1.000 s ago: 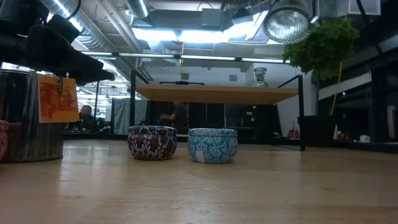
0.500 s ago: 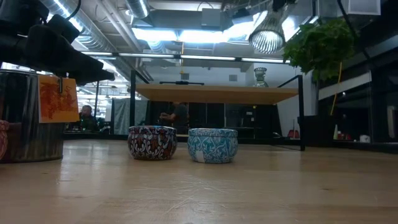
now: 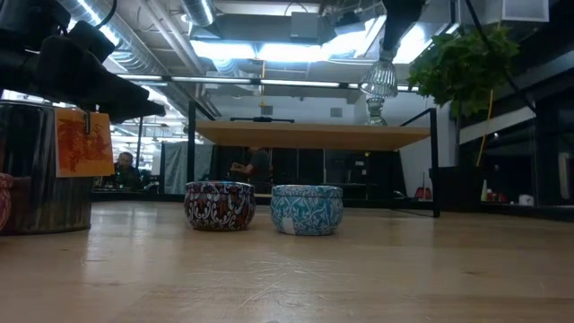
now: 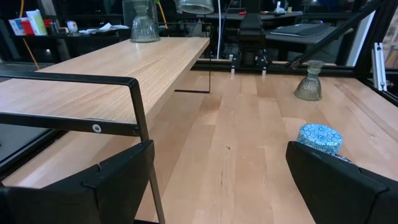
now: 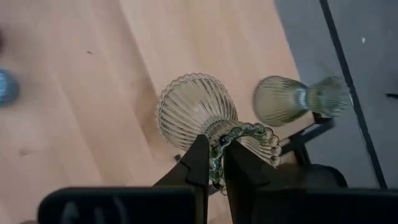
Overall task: Pick & Place candle stick holders
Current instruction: Put the top transparent glass candle holder on the shelf aligned with the other transparent glass candle holder
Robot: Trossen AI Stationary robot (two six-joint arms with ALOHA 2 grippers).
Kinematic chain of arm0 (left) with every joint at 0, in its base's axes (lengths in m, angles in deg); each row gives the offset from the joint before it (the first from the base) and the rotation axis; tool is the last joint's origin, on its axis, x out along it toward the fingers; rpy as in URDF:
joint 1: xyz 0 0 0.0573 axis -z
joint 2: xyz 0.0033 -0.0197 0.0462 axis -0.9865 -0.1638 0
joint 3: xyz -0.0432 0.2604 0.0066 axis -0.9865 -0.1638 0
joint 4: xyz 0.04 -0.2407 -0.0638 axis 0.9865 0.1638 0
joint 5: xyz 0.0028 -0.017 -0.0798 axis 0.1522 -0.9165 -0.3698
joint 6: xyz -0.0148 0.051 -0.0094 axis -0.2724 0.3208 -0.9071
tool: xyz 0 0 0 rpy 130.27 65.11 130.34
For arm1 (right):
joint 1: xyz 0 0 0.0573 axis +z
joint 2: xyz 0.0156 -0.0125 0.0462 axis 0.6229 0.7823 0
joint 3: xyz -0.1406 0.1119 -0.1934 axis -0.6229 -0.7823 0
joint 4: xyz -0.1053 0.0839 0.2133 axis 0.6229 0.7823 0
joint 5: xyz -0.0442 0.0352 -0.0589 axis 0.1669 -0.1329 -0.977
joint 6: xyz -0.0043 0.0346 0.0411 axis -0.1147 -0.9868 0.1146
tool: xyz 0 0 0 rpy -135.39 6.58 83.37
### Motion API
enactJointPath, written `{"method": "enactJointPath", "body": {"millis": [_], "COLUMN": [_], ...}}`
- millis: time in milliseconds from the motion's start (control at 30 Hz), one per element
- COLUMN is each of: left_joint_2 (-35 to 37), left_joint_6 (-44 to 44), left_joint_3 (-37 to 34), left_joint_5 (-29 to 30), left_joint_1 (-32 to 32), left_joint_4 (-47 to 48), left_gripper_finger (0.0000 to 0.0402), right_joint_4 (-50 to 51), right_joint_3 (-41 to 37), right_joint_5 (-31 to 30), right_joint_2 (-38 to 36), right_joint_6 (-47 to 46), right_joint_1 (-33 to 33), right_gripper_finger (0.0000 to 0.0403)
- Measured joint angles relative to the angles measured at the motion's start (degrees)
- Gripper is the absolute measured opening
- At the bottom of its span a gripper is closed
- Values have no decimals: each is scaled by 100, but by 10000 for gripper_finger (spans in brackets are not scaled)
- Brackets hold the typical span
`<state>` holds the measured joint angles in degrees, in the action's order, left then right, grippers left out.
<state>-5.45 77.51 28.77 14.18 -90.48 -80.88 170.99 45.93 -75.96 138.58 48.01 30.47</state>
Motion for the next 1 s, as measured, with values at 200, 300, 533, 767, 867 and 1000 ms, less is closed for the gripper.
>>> {"method": "enactJointPath", "body": {"millis": [200, 300, 533, 767, 867, 1000], "left_joint_2": [0, 0, 0, -1, -1, -1], "left_joint_6": [0, 0, 0, 0, 0, 0], "left_joint_3": [0, 0, 0, -1, -2, 0], "left_joint_5": [0, 0, 0, 0, 0, -1], "left_joint_1": [0, 2, 0, 1, 2, 2], "left_joint_4": [0, 0, 0, 0, 0, -1], "left_gripper_finger": [363, 363, 363, 363, 363, 363], "right_joint_4": [-17, -17, -17, -9, 25, 28], "right_joint_3": [0, 0, 0, -4, -4, -4], "right_joint_5": [-101, -101, -101, -101, -101, -101], "right_joint_2": [0, 0, 0, 145, 280, 465], "right_joint_6": [5, 6, 45, -41, -41, -3], "right_joint_1": [-247, -309, -442, -474, -474, -492], "right_gripper_finger": [29, 29, 29, 29, 29, 30]}}
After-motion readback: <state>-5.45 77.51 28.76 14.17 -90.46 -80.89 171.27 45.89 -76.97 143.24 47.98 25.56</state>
